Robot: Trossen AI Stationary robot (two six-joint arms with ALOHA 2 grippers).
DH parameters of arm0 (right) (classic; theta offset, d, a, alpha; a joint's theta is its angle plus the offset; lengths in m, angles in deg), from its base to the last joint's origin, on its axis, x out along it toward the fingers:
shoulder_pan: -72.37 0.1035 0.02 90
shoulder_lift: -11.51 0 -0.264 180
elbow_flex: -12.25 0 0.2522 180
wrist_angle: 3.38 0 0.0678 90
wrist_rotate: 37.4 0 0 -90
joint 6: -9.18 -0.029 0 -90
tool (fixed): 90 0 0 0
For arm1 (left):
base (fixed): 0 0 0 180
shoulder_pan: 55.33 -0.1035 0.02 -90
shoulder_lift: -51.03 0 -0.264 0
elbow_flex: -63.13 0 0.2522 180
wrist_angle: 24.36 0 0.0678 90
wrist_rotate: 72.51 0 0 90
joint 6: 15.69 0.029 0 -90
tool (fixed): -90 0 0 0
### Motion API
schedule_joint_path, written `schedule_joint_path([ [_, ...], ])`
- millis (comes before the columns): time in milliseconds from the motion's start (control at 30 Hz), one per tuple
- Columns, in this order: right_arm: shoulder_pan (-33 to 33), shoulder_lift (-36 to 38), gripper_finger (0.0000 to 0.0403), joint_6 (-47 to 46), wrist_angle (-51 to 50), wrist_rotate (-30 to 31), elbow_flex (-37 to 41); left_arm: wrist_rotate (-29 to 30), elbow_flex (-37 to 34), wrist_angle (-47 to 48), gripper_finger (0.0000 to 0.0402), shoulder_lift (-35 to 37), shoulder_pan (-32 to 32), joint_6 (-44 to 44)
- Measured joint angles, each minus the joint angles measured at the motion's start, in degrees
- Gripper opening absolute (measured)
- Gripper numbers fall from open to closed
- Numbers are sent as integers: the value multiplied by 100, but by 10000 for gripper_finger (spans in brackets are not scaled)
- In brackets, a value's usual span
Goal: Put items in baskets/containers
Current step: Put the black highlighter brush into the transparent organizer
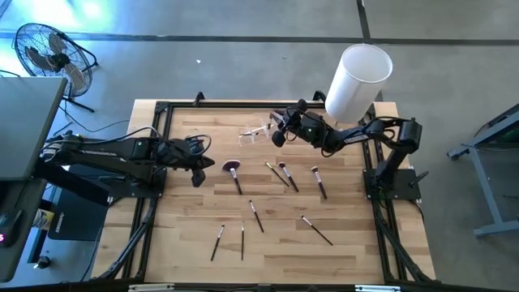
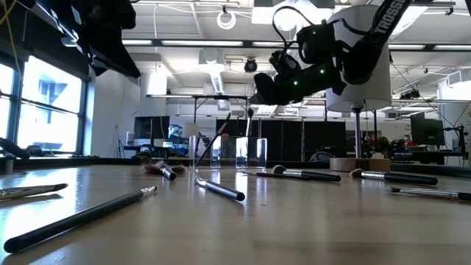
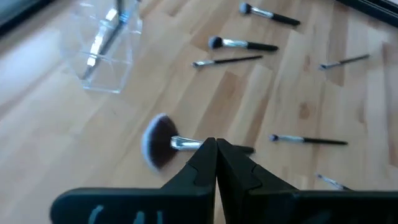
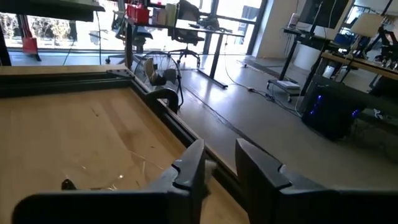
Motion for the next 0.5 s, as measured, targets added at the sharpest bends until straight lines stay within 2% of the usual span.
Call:
schedule_joint_path([
  [133, 53, 481, 105, 2, -363, 53, 0, -80, 0, -8, 56, -230, 0, -477],
  [267, 326, 1324, 111, -87, -967, 44, -3, 347, 0, -5, 110, -465, 0, -1049],
  [367, 635, 2103, 112, -563, -2027, 144, -4, 626, 0, -53, 134, -682, 0, -1375],
  [500, 1120, 3210, 102, -1629, -4044, 662, -11, 819, 0, -62, 139, -884, 0, -2392],
])
